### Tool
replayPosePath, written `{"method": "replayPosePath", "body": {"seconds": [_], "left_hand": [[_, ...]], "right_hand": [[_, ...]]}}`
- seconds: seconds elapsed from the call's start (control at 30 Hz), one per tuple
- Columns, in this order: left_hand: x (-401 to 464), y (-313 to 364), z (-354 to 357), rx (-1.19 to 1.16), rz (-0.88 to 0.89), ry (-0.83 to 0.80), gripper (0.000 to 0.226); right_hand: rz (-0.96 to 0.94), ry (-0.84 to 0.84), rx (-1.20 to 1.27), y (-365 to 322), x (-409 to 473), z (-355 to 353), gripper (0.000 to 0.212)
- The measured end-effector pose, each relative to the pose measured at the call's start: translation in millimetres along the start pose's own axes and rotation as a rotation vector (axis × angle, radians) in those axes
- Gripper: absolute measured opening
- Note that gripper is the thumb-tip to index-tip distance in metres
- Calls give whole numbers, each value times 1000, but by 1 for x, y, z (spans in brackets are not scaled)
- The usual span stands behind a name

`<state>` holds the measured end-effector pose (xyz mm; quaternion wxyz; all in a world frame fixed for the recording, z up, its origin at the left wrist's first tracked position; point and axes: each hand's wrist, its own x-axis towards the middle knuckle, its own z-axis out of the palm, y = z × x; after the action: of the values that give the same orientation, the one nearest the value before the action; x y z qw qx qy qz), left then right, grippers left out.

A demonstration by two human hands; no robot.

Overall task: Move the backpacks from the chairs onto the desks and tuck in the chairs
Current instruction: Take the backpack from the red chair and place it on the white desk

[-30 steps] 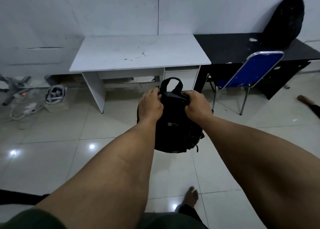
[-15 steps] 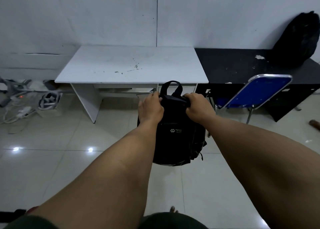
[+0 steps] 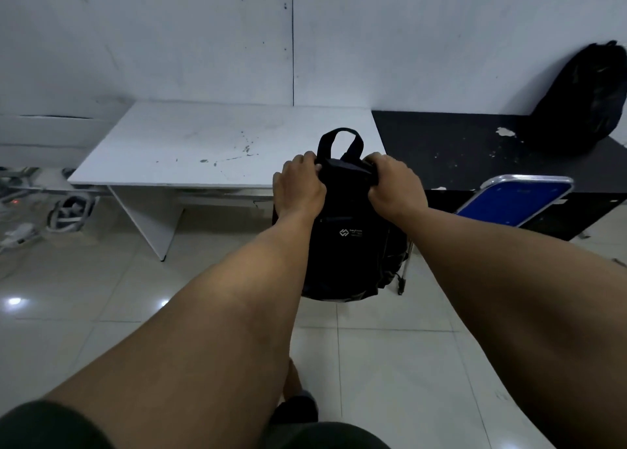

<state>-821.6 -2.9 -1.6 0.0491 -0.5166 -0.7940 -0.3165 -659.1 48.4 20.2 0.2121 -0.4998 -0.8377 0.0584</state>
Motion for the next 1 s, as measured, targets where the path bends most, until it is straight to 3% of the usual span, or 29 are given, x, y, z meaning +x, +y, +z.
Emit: {"method": "replayPosePath", "body": {"seconds": [0.3, 1.0], "left_hand": [[126, 22, 24, -19, 65, 160, 21], [313, 44, 83, -23, 162, 194, 22]], "right_hand": [[14, 99, -39, 2, 113, -16, 42], [11, 190, -151, 36, 292, -9, 43]]}}
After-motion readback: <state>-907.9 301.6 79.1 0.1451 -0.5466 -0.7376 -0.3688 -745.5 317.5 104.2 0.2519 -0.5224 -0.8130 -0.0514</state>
